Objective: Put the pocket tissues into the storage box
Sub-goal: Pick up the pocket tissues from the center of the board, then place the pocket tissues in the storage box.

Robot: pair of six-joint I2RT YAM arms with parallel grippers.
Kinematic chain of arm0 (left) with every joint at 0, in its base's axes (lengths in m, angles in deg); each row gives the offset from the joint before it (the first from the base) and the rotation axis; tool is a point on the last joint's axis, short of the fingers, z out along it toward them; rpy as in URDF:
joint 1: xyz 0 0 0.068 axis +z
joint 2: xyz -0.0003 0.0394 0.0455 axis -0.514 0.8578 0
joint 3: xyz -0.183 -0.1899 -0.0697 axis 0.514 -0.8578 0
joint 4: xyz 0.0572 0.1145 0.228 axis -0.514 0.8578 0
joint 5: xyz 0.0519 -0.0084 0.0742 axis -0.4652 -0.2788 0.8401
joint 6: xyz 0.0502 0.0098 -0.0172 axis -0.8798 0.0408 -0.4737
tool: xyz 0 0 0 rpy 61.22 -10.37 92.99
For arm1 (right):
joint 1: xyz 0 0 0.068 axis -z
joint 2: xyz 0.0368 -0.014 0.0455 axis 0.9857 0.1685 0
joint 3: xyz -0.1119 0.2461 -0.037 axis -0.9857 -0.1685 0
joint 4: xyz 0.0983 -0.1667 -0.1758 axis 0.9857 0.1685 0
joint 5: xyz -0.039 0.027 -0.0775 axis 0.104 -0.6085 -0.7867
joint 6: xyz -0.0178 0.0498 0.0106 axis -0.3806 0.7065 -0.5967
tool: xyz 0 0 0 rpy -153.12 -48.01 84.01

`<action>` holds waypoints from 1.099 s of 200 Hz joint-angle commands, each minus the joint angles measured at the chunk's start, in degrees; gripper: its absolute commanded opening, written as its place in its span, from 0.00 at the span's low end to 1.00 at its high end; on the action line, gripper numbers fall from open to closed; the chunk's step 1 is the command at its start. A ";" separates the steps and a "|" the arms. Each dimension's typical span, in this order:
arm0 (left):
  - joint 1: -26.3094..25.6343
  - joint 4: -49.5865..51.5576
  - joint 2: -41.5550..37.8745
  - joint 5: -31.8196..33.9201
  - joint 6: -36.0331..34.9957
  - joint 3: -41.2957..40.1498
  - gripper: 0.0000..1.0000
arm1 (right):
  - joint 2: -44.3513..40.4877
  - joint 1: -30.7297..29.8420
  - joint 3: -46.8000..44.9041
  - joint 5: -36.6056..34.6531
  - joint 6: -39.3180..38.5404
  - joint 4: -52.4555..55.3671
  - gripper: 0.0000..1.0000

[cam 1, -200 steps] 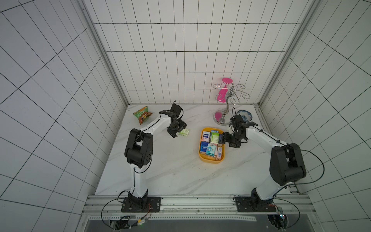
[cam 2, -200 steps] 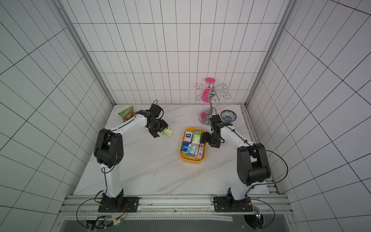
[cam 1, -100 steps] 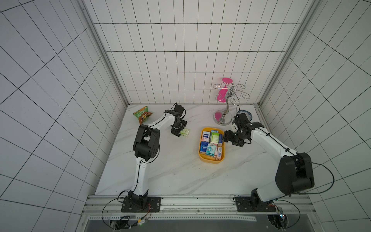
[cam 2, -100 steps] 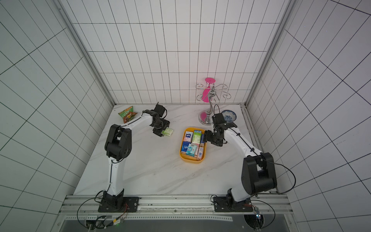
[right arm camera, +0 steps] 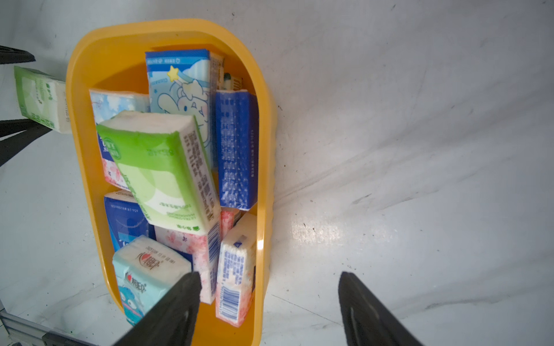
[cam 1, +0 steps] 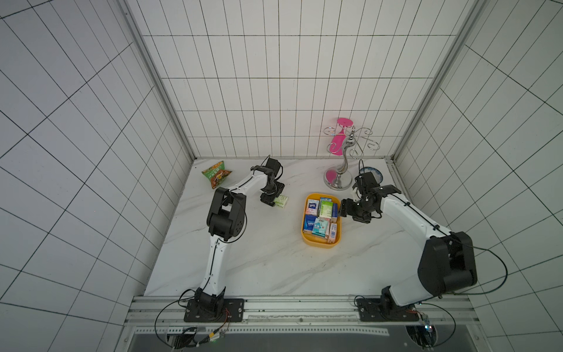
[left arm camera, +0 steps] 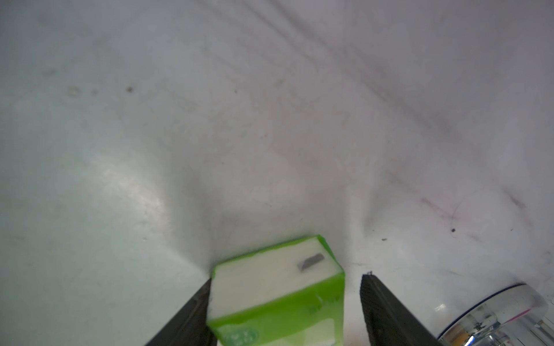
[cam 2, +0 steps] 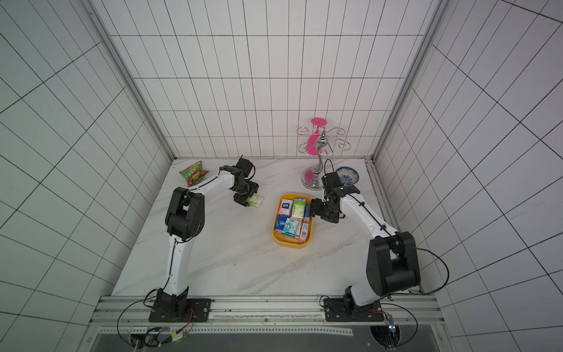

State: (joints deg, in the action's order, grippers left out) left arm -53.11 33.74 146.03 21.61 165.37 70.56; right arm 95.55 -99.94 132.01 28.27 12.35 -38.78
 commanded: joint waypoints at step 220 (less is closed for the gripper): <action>-15.41 12.51 -15.26 -1.17 -56.83 3.92 0.54 | -6.91 -0.42 -5.71 0.54 2.85 2.54 0.73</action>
State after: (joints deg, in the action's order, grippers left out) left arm -66.00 39.22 128.21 19.03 117.04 72.29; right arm 90.58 -99.94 127.80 28.11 13.90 -37.54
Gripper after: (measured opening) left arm 0.542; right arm 0.736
